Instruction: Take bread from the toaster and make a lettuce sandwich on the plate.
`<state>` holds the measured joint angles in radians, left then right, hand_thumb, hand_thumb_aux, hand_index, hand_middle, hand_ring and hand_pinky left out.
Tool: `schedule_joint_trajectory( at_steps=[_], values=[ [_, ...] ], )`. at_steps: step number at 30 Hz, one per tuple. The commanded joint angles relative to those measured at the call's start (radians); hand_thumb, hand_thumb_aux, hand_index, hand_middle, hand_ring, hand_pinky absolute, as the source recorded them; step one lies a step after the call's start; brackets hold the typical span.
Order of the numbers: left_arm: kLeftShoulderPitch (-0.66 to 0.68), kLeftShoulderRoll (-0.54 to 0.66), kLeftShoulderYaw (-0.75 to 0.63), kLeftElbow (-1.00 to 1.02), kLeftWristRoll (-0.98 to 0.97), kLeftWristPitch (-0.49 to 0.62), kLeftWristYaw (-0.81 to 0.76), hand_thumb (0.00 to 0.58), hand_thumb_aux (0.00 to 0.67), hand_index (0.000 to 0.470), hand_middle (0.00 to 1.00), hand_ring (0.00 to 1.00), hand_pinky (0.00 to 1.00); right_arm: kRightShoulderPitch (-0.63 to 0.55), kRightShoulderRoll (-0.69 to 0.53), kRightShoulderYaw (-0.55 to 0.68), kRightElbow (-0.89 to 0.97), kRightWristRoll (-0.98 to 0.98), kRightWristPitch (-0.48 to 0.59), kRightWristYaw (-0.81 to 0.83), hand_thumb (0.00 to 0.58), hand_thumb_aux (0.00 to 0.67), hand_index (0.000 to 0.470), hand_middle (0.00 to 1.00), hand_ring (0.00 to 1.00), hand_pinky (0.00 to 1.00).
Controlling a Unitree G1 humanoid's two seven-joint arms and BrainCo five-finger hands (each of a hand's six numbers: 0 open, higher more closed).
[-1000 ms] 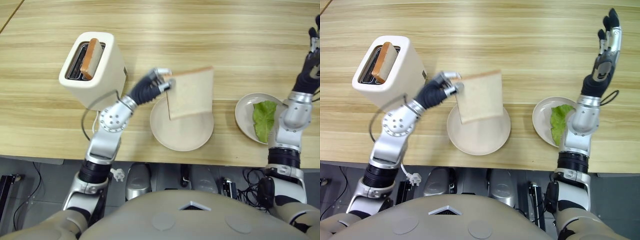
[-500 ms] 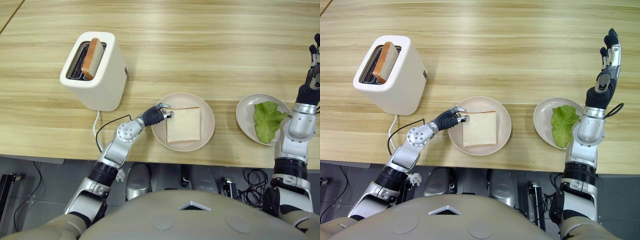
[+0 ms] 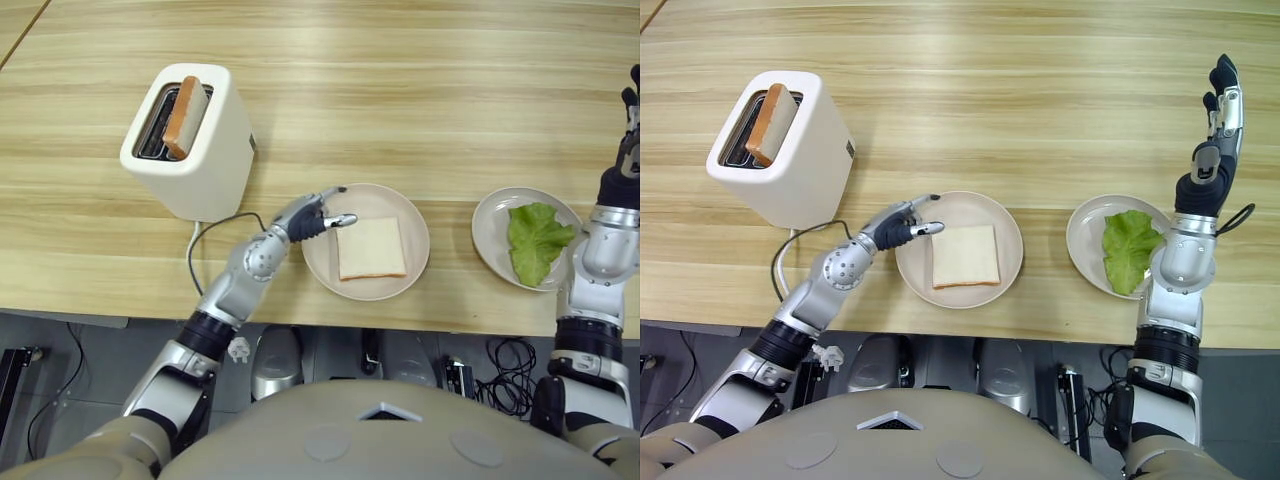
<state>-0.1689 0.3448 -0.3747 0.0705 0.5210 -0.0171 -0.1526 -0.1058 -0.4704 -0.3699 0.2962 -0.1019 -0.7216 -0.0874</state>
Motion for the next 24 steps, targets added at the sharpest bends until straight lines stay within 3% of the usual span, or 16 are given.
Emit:
schedule_joint_trajectory(
  at_steps=[1, 5, 8, 12, 15, 20, 24],
  values=[
    [0.007, 0.031, 0.044, -0.090, -0.019, 0.026, -0.050, 0.000, 0.000, 0.000, 0.00, 0.00, 0.00, 0.026, -0.035, -0.011, 0.057, -0.067, -0.054, -0.028, 0.000, 0.000, 0.000, 0.00, 0.00, 0.00],
    [0.030, 0.064, 0.090, -0.164, -0.038, 0.053, -0.090, 0.000, 0.000, 0.000, 0.00, 0.00, 0.00, 0.047, -0.123, -0.012, 0.180, -0.228, -0.179, -0.127, 0.000, 0.000, 0.000, 0.00, 0.00, 0.00],
    [0.044, 0.075, 0.120, -0.186, -0.042, 0.065, -0.096, 0.000, 0.000, 0.000, 0.00, 0.00, 0.00, 0.074, -0.226, 0.018, 0.273, -0.453, -0.239, -0.306, 0.000, 0.000, 0.000, 0.00, 0.00, 0.00],
    [0.071, 0.051, 0.145, -0.192, -0.078, 0.064, -0.084, 0.000, 0.000, 0.000, 0.00, 0.00, 0.00, 0.079, -0.378, 0.168, 0.419, -0.768, -0.162, -0.624, 0.000, 0.000, 0.000, 0.00, 0.00, 0.00],
    [0.089, 0.024, 0.144, -0.194, -0.094, 0.066, -0.081, 0.000, 0.000, 0.000, 0.00, 0.00, 0.00, 0.045, -0.436, 0.303, 0.552, -0.887, -0.094, -0.776, 0.000, 0.000, 0.000, 0.00, 0.00, 0.00],
    [0.098, 0.014, 0.148, -0.186, -0.085, 0.070, -0.075, 0.000, 0.000, 0.000, 0.00, 0.00, 0.00, -0.024, -0.467, 0.509, 0.754, -0.993, 0.005, -0.904, 0.000, 0.000, 0.000, 0.00, 0.00, 0.00],
    [0.108, 0.011, 0.144, -0.181, -0.092, 0.067, -0.084, 0.000, 0.000, 0.000, 0.00, 0.00, 0.00, -0.064, -0.467, 0.590, 0.861, -0.966, 0.015, -0.943, 0.000, 0.000, 0.000, 0.00, 0.00, 0.00]
  ],
)
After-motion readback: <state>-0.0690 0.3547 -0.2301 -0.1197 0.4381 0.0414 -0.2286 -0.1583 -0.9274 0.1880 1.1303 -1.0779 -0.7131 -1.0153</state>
